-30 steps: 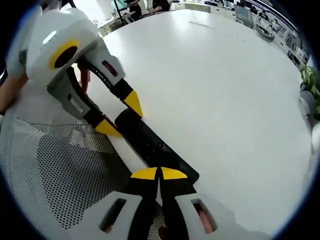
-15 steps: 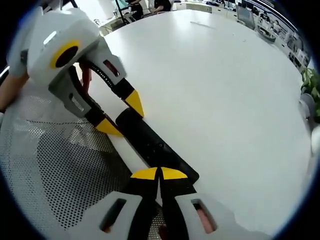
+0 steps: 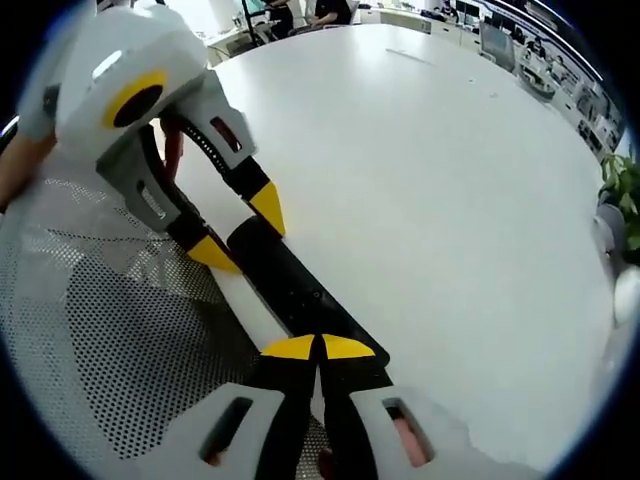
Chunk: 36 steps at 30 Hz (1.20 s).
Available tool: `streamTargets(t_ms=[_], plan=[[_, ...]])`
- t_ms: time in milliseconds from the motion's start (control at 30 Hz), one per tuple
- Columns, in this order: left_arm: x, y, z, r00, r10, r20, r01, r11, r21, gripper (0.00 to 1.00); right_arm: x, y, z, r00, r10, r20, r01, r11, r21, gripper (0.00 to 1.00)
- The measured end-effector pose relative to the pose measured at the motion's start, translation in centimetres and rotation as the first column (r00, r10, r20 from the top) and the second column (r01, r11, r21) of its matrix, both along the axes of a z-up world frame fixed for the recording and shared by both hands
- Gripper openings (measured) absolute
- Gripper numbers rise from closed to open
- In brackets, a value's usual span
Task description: Press the specified remote control buttons in sequence, fully releasing each button before pressing the next.
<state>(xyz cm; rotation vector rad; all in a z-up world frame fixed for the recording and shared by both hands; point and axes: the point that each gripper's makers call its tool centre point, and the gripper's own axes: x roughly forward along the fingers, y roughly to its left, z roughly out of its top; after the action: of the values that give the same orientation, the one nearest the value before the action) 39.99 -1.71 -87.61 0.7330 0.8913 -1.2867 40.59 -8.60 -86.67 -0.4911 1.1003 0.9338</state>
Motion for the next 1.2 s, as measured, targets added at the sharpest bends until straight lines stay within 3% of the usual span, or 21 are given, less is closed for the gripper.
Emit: streamTargets(t_ms=[867,1200], plan=[[0.04,-0.02,0.0,1.0,0.009,-0.008,-0.009,1.0,-0.005,0.24,0.47,0.42,-0.13,0.992,0.099,0.082,-0.097,0.995,-0.025,0.0],[0.05,-0.04,0.01,1.0,0.006,-0.006,-0.006,1.0,-0.001,0.24,0.53,0.43,-0.12,0.995,0.066,0.079,-0.066,0.998,-0.011,0.0]])
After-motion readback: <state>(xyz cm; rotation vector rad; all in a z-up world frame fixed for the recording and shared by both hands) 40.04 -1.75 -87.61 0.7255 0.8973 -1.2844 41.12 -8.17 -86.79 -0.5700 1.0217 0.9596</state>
